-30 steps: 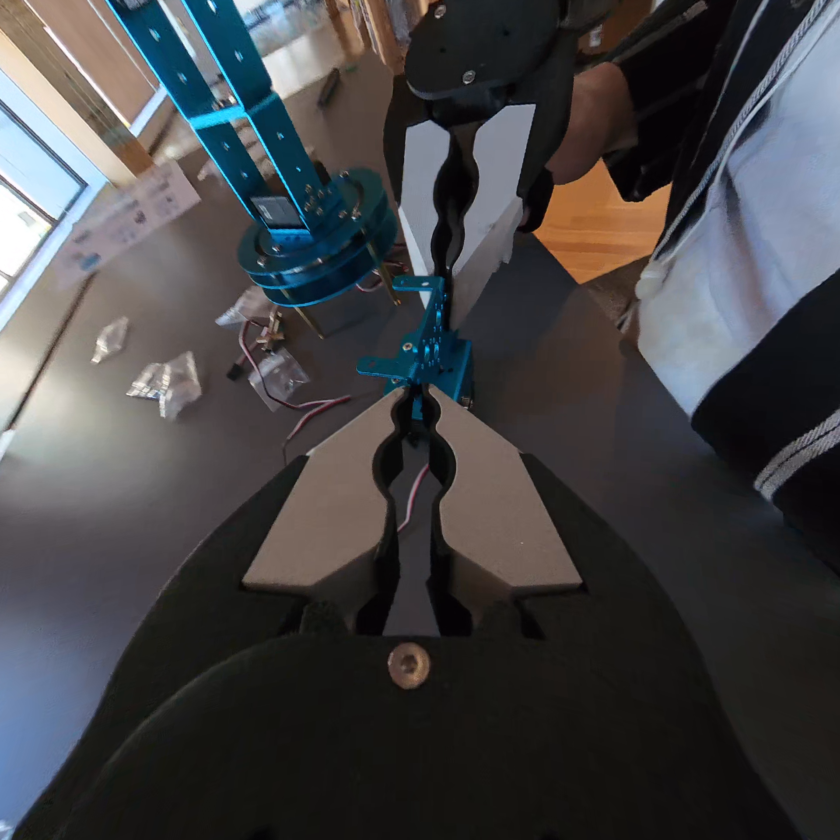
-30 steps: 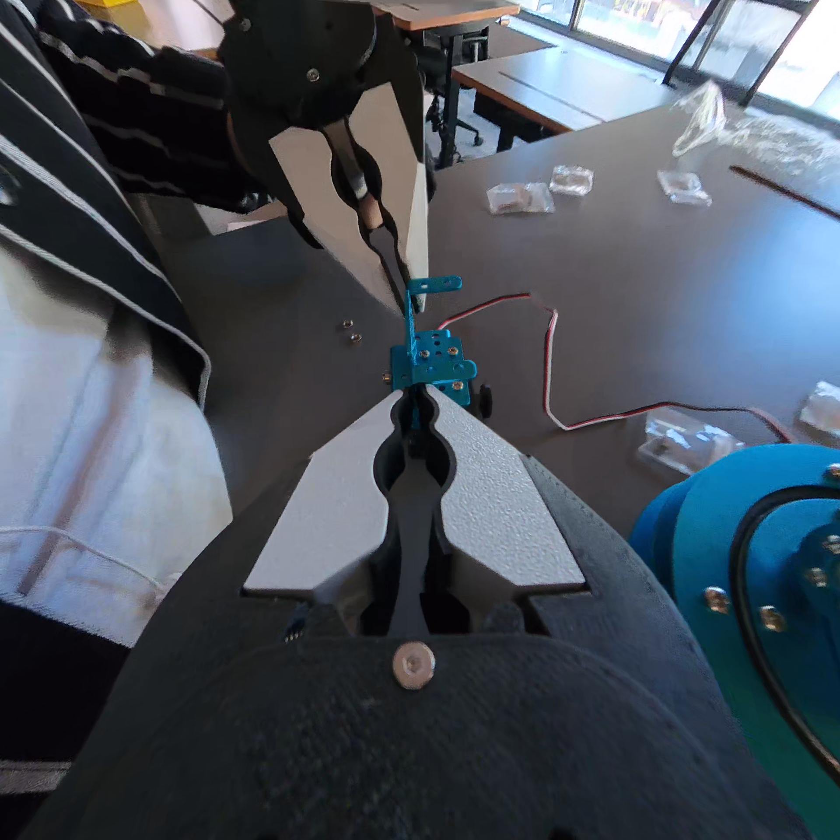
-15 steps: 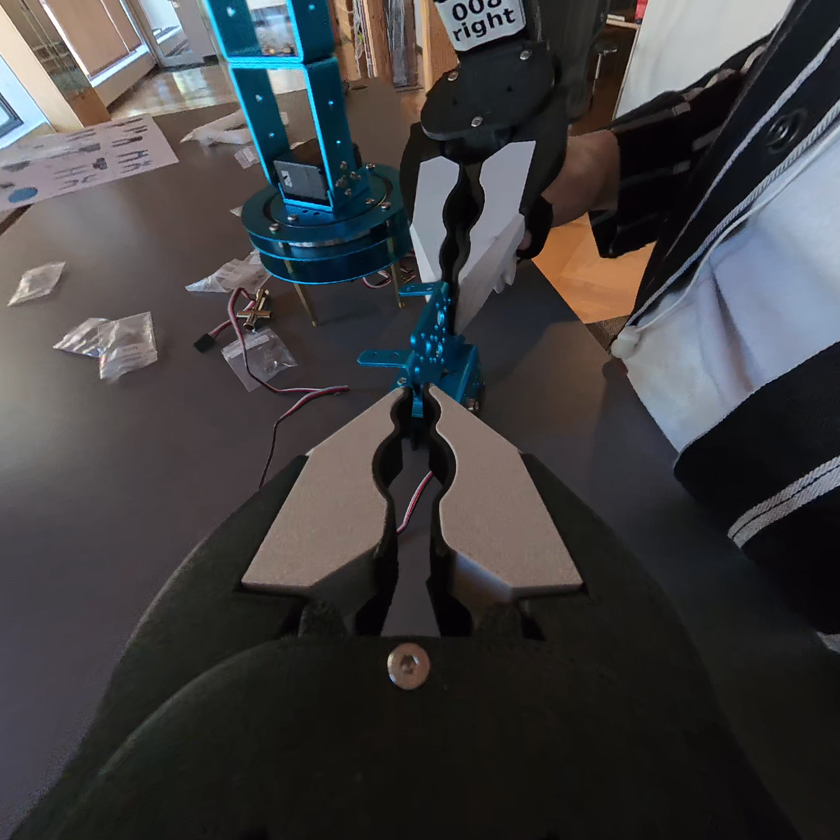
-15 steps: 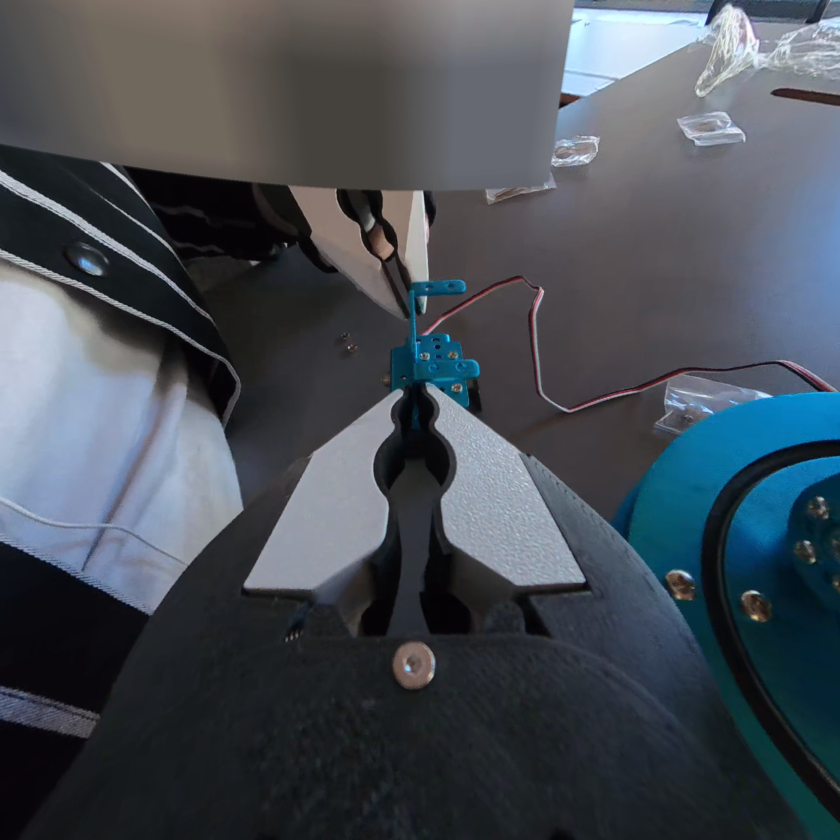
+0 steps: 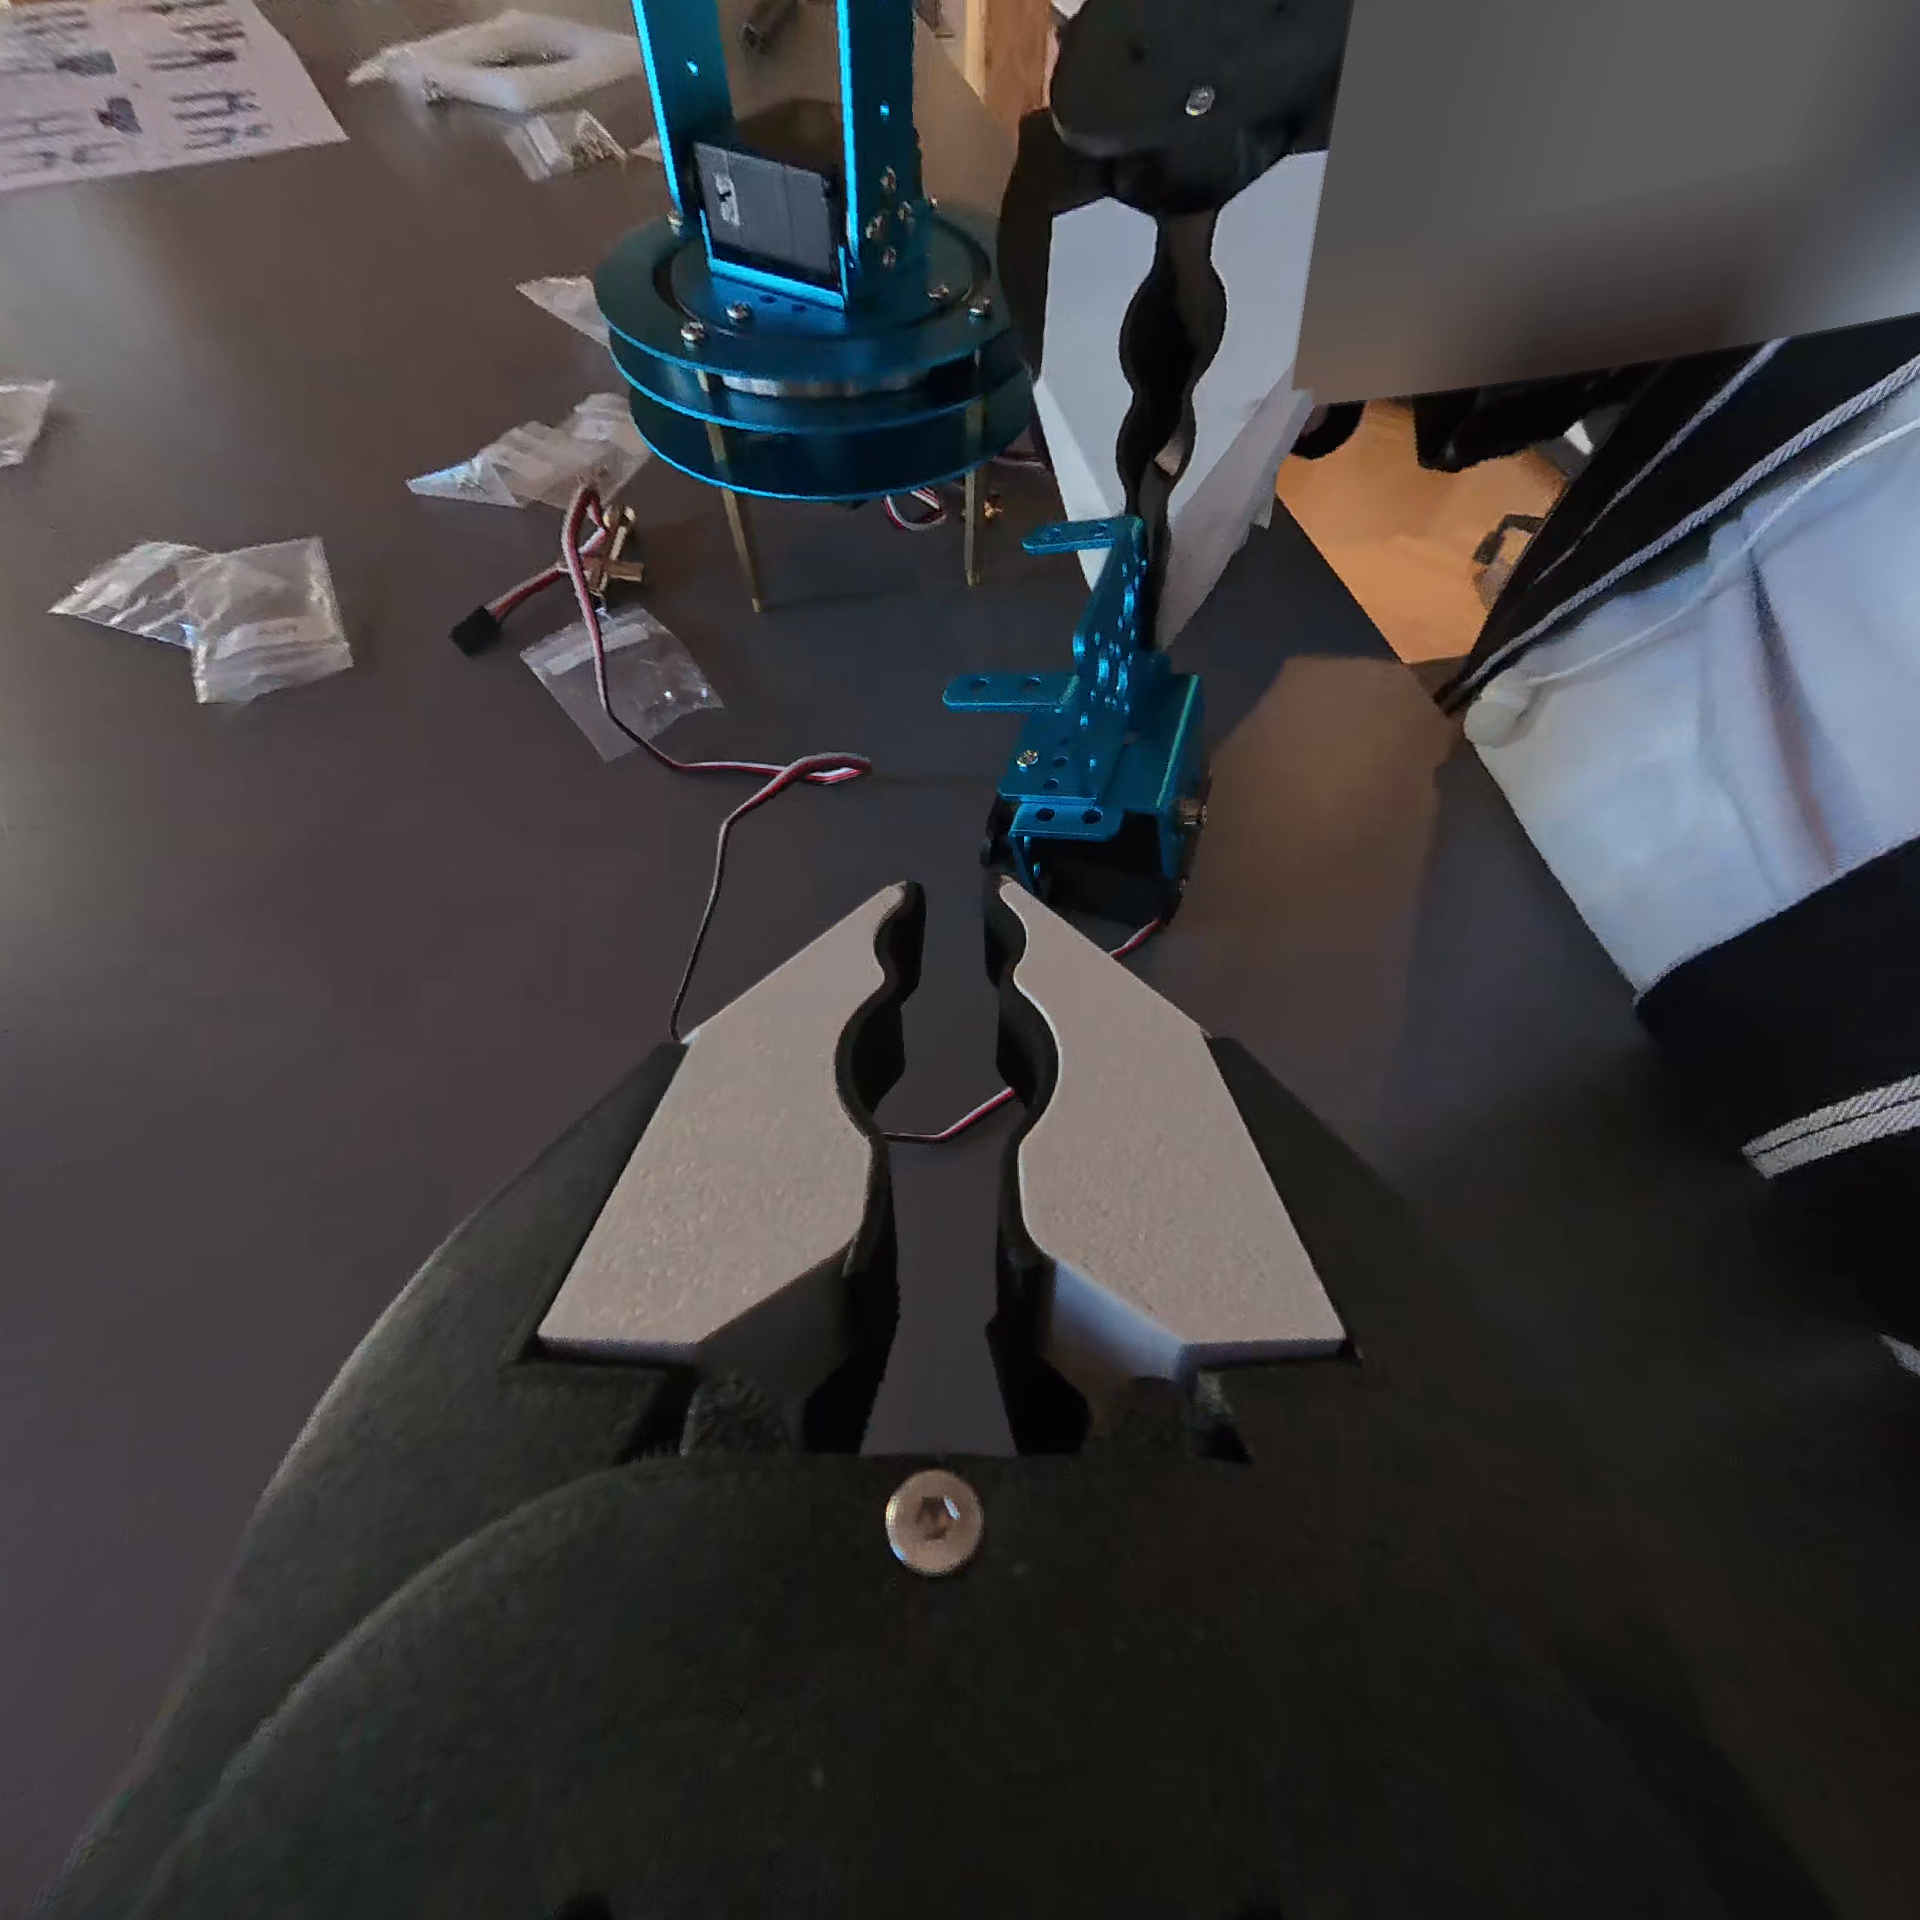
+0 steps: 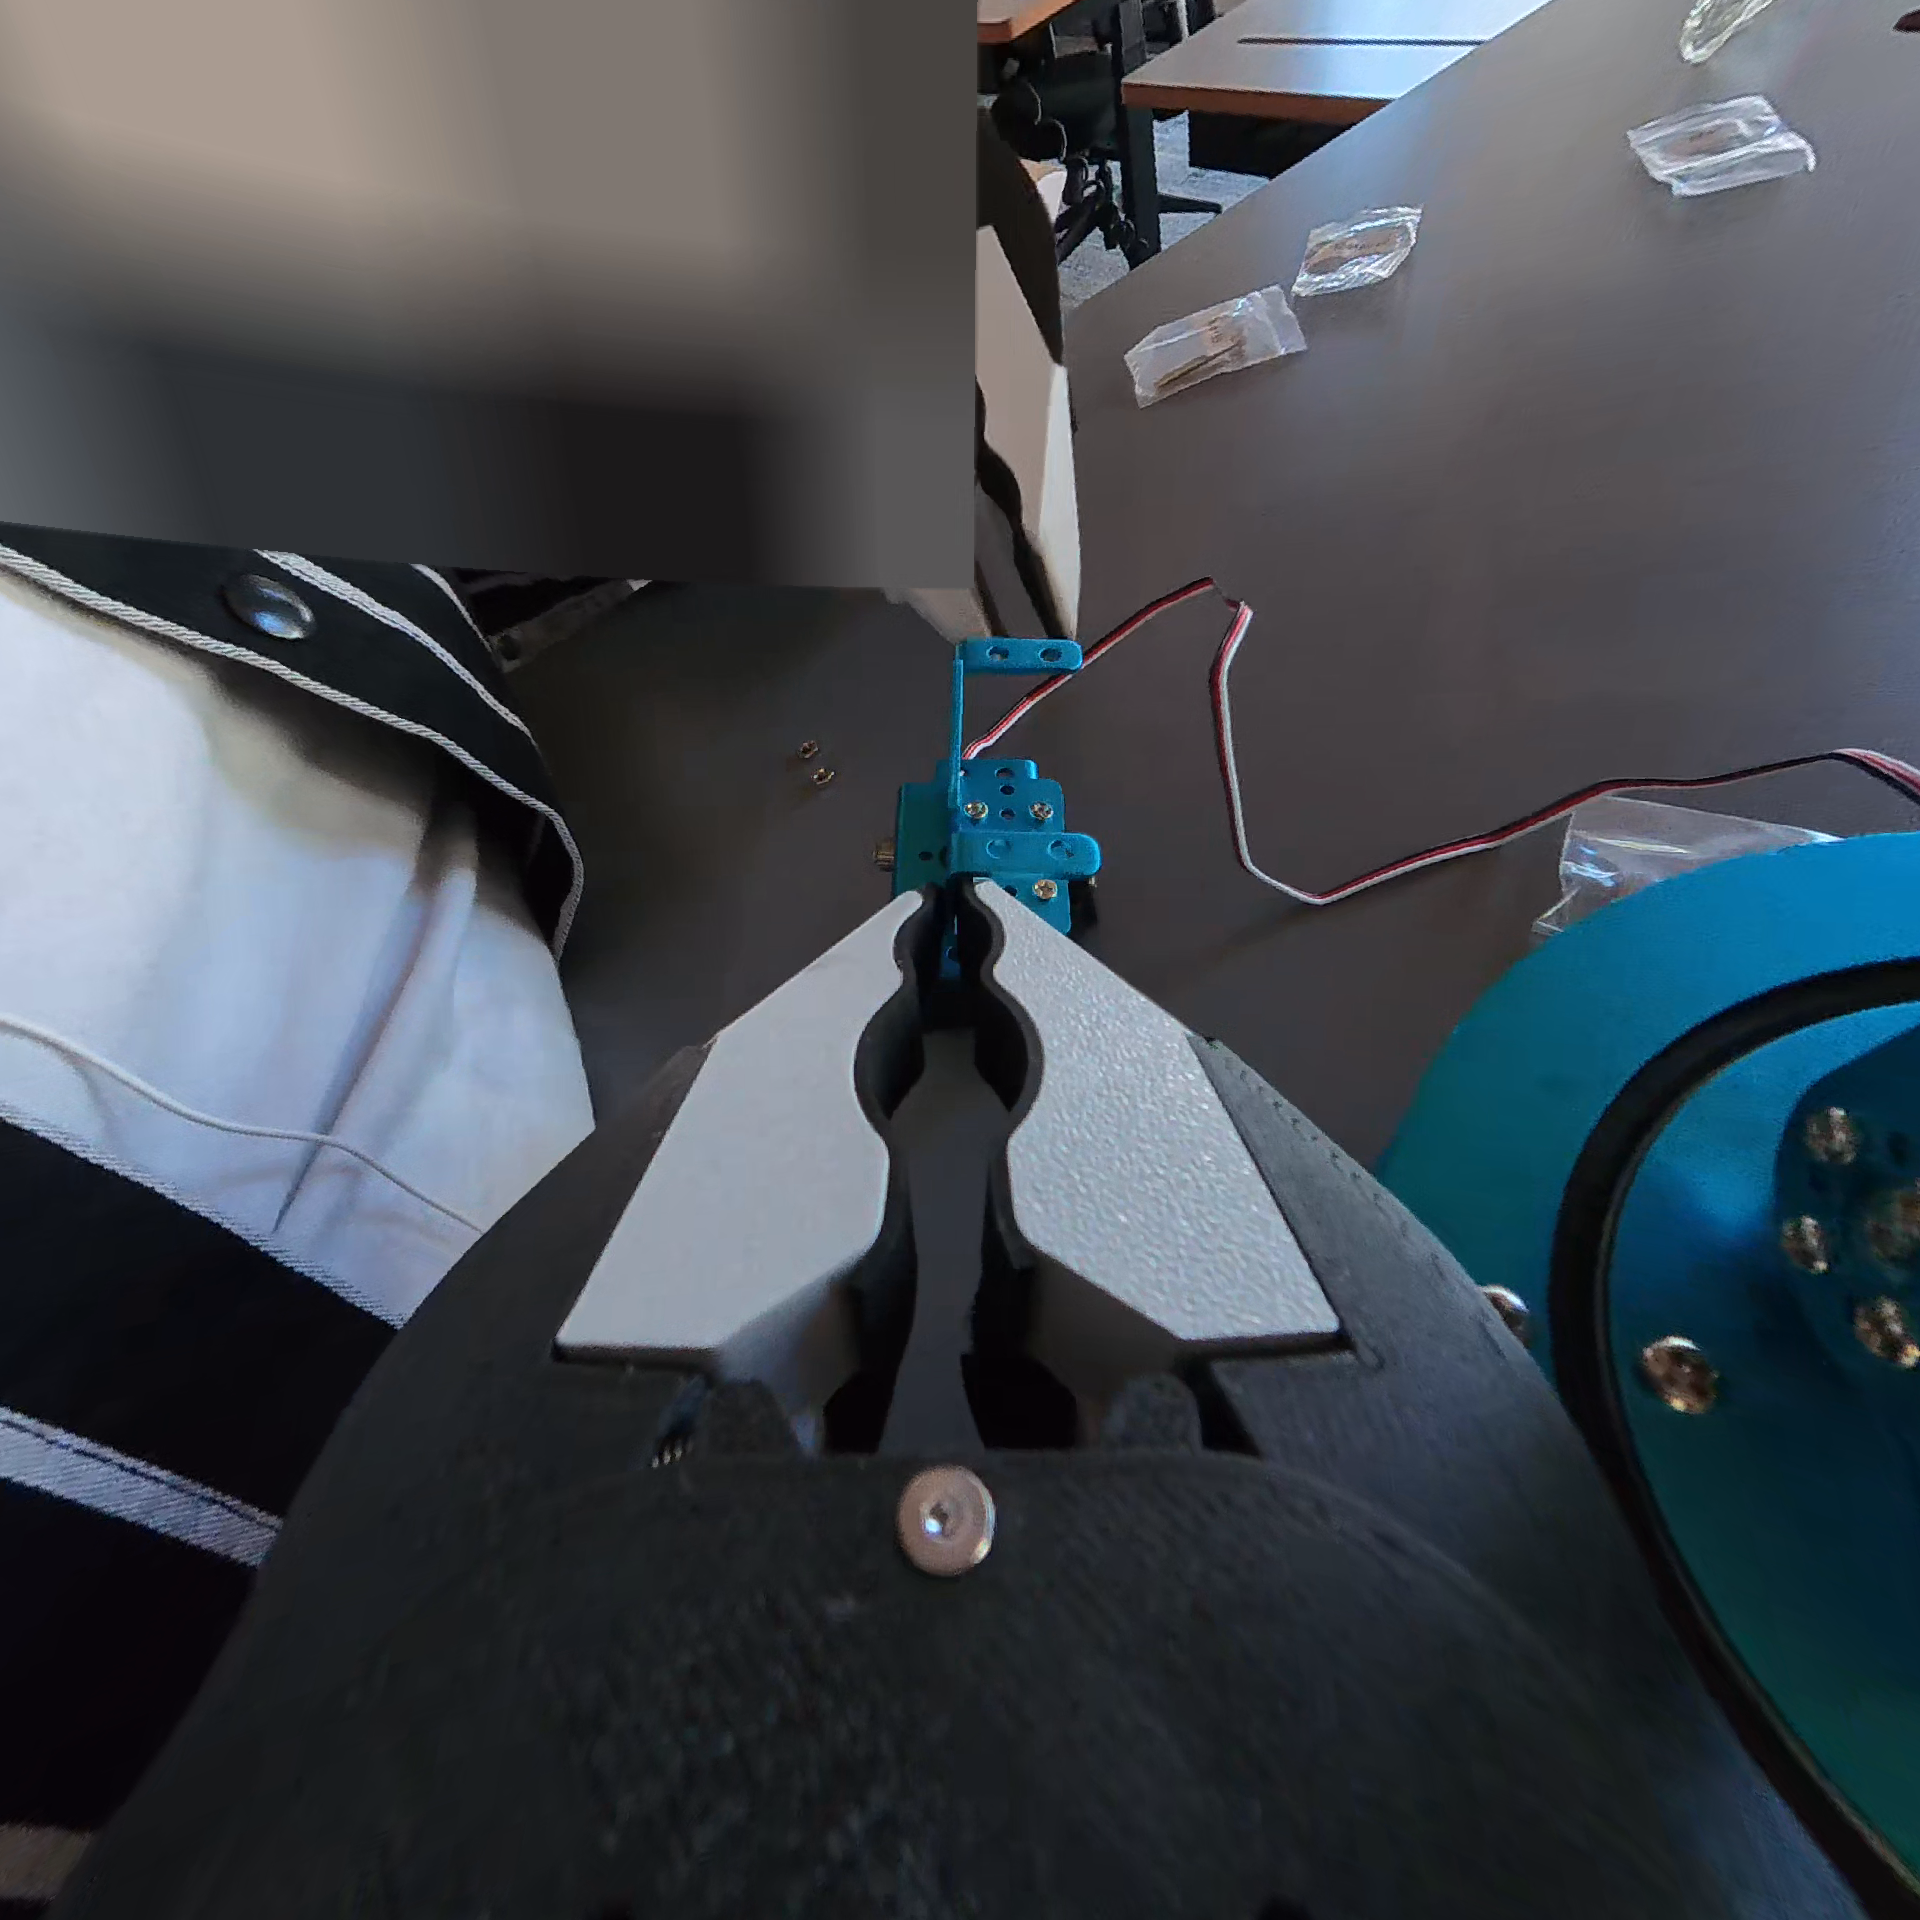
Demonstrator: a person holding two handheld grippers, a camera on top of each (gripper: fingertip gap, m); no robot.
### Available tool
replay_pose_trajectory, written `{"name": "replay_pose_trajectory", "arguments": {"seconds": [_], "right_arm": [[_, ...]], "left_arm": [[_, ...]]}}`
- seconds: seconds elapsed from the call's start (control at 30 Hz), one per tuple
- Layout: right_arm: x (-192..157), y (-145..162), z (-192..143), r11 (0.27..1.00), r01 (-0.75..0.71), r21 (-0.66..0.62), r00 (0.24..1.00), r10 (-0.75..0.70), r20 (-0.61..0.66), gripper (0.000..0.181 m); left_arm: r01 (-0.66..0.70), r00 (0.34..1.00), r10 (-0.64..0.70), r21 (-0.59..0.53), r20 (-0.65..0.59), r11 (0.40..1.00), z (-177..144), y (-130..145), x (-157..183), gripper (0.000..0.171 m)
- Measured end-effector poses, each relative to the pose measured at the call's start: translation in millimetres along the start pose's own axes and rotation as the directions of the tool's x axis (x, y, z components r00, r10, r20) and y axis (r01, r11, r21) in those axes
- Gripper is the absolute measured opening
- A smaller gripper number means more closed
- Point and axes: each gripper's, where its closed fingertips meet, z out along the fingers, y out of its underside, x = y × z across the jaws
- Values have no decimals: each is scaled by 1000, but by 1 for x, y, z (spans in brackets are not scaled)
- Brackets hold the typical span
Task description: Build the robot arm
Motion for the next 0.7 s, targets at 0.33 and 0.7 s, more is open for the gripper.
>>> {"name": "replay_pose_trajectory", "arguments": {"seconds": [0.33,0.7], "right_arm": [[-7,4,0,999,51,10,999,-51,-8,13],[-13,7,0,993,114,-20,993,-113,25,1]], "left_arm": [[-63,998,62,-32,-33,998,11,1,7,16],[-52,979,37,-67,-202,996,17,1,24,34]]}}
